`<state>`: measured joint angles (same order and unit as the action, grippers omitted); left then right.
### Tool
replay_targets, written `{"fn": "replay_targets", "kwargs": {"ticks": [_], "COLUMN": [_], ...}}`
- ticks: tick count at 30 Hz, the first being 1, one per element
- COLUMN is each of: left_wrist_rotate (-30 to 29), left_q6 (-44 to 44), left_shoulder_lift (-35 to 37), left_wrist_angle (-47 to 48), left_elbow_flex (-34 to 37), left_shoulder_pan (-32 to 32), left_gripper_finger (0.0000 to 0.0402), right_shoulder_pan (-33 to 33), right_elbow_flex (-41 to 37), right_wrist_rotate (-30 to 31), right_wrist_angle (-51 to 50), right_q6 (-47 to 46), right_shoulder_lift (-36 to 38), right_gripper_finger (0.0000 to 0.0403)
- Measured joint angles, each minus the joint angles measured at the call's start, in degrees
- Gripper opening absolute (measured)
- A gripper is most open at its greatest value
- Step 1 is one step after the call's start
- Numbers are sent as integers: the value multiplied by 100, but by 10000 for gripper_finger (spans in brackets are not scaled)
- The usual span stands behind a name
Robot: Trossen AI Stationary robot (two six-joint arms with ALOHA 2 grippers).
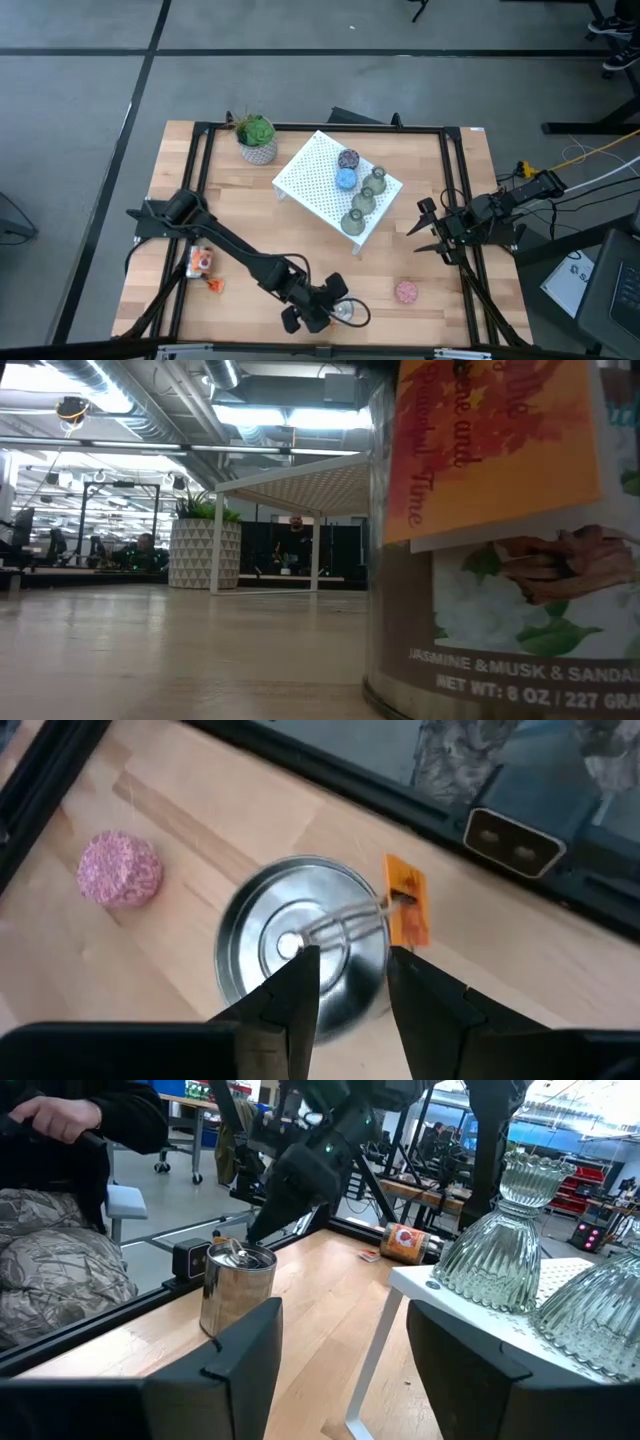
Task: Pick & Place candle stick holders
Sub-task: Move the right silver scented candle to the middle left of the table
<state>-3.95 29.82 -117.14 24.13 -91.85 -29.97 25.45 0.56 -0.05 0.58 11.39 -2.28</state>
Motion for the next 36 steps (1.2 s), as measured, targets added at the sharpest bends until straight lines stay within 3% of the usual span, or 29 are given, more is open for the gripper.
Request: {"fn": "replay_targets", "kwargs": {"ticks": [9,17,28,36], "left_wrist_rotate": [-30,-322,-443,-411], "left_q6": [100,23,-511,-1453], "left_shoulder_lift": [-191,-139,203,565], "left_wrist_angle": [103,470,1885,3221], "left_elbow_flex": [2,-7,41,39], "left_shoulder_pan": [-35,-35,-230,-418], "left_gripper_finger": [105,10,2,2], "right_shoulder_pan": [2,2,0,0], "right_elbow_flex": [0,0,0,0], "right_wrist_rotate": [0,0,-2,-3], "right_wrist_angle": [1,0,0,0], "right_q6": [1,1,1,1], "right_shoulder_lift": [0,0,0,0], "right_gripper_finger": [218,218,218,218]}}
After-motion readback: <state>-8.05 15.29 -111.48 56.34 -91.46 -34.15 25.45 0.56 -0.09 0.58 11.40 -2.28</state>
